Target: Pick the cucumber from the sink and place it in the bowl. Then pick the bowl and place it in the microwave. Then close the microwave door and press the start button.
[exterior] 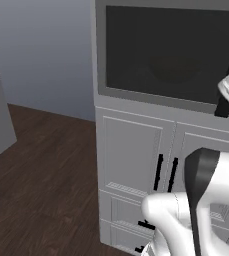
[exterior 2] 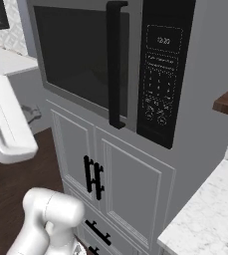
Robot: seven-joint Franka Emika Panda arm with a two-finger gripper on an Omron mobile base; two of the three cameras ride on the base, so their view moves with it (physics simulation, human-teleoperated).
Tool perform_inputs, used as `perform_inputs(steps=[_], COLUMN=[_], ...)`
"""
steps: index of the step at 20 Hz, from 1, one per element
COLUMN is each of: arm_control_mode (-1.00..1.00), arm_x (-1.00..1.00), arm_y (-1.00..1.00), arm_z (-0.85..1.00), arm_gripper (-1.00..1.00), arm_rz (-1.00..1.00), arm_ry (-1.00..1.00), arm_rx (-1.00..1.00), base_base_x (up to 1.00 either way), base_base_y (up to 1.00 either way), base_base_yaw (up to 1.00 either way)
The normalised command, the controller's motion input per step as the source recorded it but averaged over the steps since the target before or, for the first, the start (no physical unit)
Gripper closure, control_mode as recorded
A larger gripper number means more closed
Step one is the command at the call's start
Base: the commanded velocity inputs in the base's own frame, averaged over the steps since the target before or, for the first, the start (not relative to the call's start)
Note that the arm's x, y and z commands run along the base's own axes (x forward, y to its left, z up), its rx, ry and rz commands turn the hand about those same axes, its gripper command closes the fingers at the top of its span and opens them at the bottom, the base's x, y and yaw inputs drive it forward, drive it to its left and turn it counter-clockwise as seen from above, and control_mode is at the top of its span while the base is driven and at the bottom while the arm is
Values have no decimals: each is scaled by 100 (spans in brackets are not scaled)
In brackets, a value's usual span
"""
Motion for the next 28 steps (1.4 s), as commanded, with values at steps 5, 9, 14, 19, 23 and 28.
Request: perform_inputs(steps=[5,9,14,19,23,28], arm_control_mode=[-100,-100,-100,-100,-100,-100], arm_x=[-15,0,0,0,0,13], arm_y=[-37,-31,-17,-18,-10,-7], arm_z=[-19,-12,-32,-30,-20,-6], arm_gripper=[100,100,100,100,100,100], arm_rz=[5,3,3,6,7,6], arm_ry=[4,20,4,0,0,0], arm_rx=[-11,-9,-12,-9,-8,-1], base_base_x=[0,0,0,0,0,0], base_base_y=[0,0,0,0,0,0], base_base_yaw=[0,0,0,0,0,0])
